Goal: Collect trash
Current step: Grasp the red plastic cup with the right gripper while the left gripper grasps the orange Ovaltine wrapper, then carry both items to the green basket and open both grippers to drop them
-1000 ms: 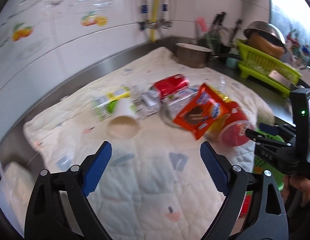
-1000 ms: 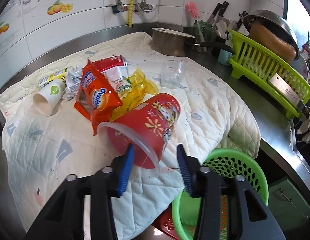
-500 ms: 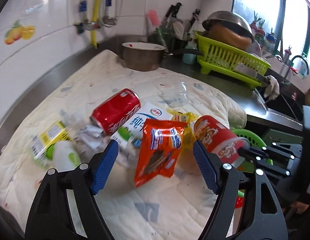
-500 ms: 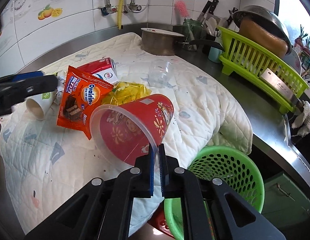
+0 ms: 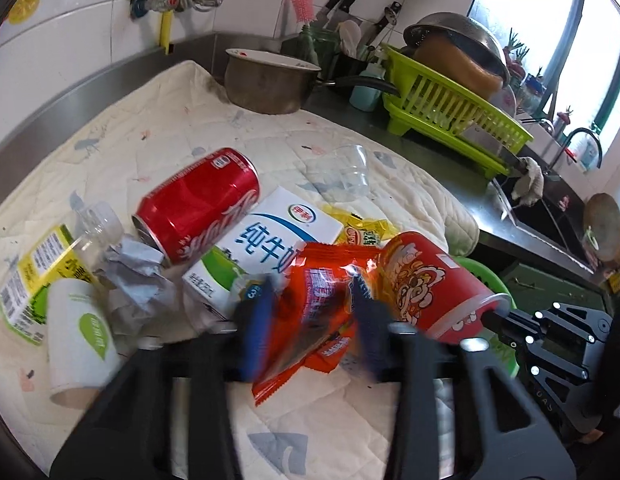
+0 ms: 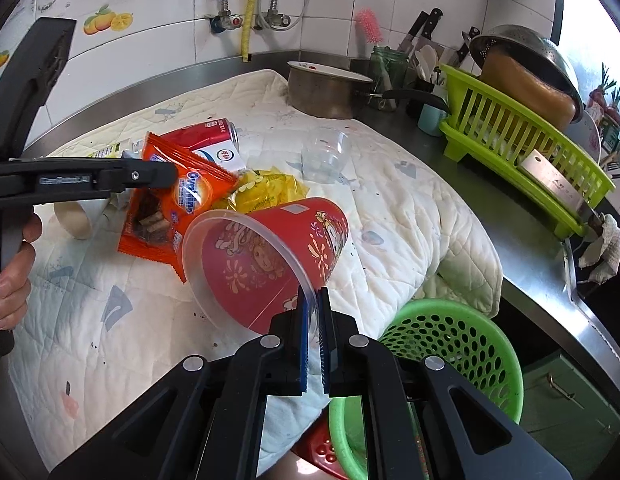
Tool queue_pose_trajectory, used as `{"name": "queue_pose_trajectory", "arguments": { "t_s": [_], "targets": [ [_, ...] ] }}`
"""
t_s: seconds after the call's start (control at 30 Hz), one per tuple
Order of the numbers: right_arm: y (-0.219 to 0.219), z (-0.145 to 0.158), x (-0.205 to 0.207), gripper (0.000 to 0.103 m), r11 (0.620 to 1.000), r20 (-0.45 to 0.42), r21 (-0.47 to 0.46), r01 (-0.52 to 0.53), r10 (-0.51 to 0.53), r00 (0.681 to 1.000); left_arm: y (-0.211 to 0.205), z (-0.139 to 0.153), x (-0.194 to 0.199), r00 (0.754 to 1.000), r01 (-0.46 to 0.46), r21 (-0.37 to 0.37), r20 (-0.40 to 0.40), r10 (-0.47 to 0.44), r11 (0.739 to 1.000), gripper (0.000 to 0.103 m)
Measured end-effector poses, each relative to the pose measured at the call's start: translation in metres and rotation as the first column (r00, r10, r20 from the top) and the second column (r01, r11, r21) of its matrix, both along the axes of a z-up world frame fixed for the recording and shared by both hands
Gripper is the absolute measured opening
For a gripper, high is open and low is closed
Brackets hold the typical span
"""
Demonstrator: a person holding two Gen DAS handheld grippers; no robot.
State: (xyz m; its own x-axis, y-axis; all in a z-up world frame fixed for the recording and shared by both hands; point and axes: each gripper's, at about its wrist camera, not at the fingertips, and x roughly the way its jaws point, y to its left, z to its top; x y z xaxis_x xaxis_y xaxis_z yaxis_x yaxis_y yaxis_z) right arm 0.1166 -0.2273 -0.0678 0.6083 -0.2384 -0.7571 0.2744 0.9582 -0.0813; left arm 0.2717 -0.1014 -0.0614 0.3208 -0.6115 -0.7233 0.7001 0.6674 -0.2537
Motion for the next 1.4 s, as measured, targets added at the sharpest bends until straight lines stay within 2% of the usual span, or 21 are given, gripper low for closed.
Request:
{"name": "queue_pose_trajectory", "arguments": {
  "t_s": [0.2, 0.47, 0.6, 0.7, 1.03, 1.23, 1.4],
  "targets": [
    [0.002, 0.005, -0.006, 0.005, 1.000, 0.013, -0.018, -0.009, 0.009, 1.000, 0.004, 0.007, -0.012, 1.000, -0.016, -0.025, 0.010, 0.016, 1.000, 0.009],
    [0.015, 0.013, -0.007, 0.005, 0.998, 0.036, -0.038, -0.058, 0.060, 0.998, 0.028, 0.015, -0.029, 0.994, -0.104, -0.044, 0.013, 0.105, 0.994, 0.008],
    [0.018, 0.018, -0.012, 0.005, 0.996, 0.046, -0.043, -0.080, 0.082, 0.996, 0.045, 0.024, -0.036, 0.988, -0.155, -0.083, -0.003, 0.155, 0.984, 0.008],
    [0.018, 0.023, -0.023, 0.005, 0.995, 0.055, -0.050, -0.089, 0.092, 0.994, 0.051, 0.032, -0.047, 0.987, -0.160, -0.098, 0.006, 0.162, 0.982, 0.008],
    [-0.021, 0.027, -0.086, 0.005, 0.998, 0.057, -0.069, 0.002, 0.002, 0.998, 0.037, 0.048, -0.090, 0.993, -0.117, -0.154, -0.005, 0.118, 0.981, 0.008],
    [-0.058, 0.015, -0.120, 0.005, 0.995, 0.022, -0.049, 0.083, -0.082, 0.996, 0.000, 0.043, -0.116, 0.999, -0.048, -0.155, -0.014, 0.046, 0.987, 0.008],
    [-0.080, 0.002, -0.133, 0.005, 0.989, -0.018, -0.069, 0.132, -0.134, 0.991, -0.031, 0.035, -0.134, 0.999, 0.002, -0.152, -0.038, -0.007, 0.988, 0.008]
  ]
}}
